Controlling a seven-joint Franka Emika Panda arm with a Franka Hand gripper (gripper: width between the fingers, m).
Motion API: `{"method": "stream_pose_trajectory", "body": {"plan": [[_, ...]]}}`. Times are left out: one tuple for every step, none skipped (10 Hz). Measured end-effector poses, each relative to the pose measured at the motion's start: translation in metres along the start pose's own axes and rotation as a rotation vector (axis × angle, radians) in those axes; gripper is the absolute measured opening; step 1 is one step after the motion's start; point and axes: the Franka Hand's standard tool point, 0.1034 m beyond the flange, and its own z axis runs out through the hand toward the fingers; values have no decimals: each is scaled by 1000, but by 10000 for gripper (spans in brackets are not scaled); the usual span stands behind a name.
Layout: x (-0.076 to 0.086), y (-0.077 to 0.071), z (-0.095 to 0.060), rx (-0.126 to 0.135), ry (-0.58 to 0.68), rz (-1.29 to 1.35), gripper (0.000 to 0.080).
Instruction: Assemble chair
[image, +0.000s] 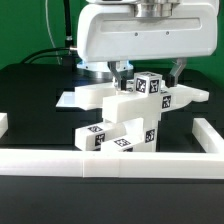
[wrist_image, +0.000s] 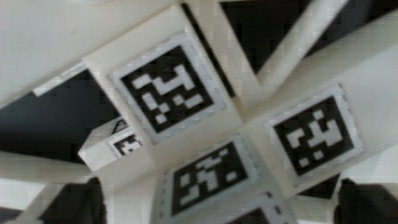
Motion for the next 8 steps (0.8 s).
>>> {"method": "stream_pose_trajectory", "body": {"plan": [[0, 1, 0, -13, -3, -69, 649], [0, 1, 0, -24, -8, -119, 649], [0, 2, 0, -30, -12, -180, 649], [-1, 2, 0, -30, -12, -178, 649], [-1, 3, 0, -30, -12, -175, 517], [-1, 3, 0, -30, -12, -175, 365], [-1, 3, 0, -30, -12, -161, 365], [-1, 3, 0, -30, -12, -148, 266]]}}
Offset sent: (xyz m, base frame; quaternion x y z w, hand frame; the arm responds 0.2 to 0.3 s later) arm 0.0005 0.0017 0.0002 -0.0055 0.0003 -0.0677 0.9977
